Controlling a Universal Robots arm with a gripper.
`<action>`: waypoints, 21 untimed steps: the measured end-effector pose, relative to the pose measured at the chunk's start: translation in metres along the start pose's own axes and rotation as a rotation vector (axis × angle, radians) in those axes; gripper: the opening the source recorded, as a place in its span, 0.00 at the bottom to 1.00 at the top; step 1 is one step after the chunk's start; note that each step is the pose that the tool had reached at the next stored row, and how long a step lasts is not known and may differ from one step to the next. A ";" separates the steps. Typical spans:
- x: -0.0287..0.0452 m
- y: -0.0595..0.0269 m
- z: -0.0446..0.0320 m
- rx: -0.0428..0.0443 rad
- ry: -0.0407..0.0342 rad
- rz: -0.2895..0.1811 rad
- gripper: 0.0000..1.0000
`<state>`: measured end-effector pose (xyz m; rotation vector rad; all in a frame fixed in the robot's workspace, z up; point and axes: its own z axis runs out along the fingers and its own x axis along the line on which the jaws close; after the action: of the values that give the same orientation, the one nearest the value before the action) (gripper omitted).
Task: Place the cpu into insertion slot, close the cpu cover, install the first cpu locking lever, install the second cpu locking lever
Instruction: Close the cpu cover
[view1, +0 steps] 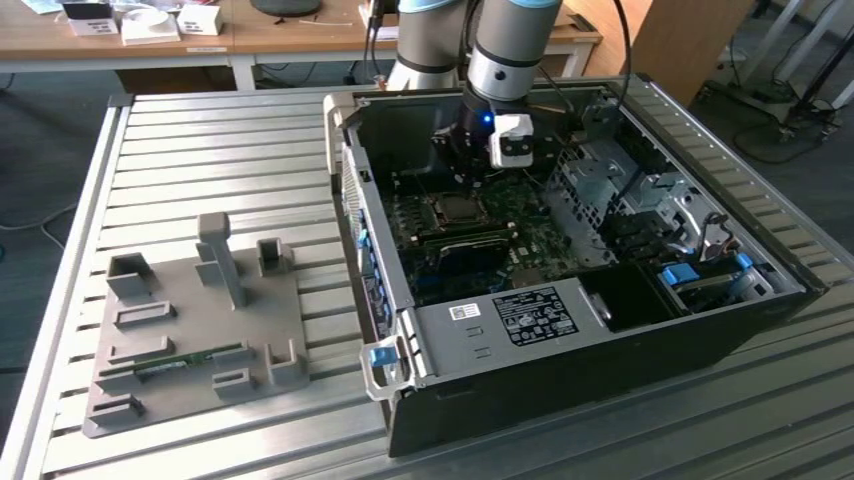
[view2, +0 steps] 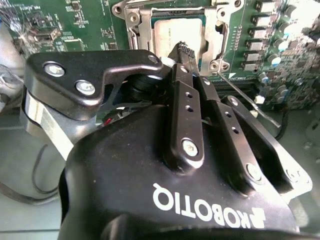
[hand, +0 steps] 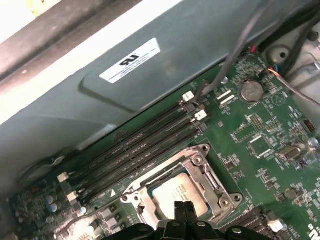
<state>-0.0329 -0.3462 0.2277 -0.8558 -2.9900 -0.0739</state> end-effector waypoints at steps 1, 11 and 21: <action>0.0000 0.0000 0.0000 0.0006 0.0005 -0.014 0.11; 0.0000 0.0000 0.0003 0.0079 0.0068 -0.189 0.11; 0.0000 0.0000 0.0006 0.0145 0.0128 -0.351 0.11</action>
<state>-0.0330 -0.3463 0.2272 -0.3192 -3.0864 -0.0648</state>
